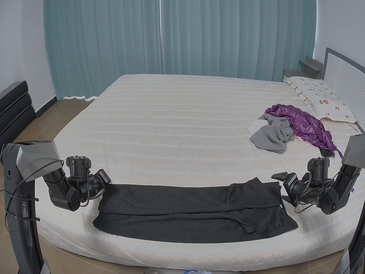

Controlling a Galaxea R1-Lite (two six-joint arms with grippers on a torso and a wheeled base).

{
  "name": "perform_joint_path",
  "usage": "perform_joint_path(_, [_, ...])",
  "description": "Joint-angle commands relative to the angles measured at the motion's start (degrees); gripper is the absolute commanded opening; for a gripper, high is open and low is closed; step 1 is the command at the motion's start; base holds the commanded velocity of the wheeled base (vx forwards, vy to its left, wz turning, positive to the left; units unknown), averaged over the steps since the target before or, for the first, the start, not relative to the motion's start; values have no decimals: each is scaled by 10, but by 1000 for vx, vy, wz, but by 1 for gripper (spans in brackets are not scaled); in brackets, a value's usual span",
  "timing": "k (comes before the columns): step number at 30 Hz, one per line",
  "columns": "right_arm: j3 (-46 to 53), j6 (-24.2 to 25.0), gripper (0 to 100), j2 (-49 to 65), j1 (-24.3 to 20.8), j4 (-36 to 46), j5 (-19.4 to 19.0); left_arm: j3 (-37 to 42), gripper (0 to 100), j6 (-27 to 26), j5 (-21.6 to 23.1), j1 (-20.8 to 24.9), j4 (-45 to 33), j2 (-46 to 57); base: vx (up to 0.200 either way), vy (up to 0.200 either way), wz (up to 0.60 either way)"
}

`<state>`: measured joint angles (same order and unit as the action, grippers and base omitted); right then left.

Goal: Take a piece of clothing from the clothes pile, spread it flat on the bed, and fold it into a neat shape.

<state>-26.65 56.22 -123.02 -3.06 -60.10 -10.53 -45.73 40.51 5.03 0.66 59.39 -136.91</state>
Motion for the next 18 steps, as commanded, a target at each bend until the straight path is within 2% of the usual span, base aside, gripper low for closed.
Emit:
perform_joint_path(1, [4,0,100,-3,0,0,0,-9,0,1,-1,-7,2,-10,0,0,0])
perform_joint_path(17, [8,2,100,-4,1,0,0,-27,0,4,2,-14,3,-20,0,0,0])
perform_joint_path(18, [8,2,100,-4,1,0,0,-26,100,5,2,-14,3,-17,0,0,0])
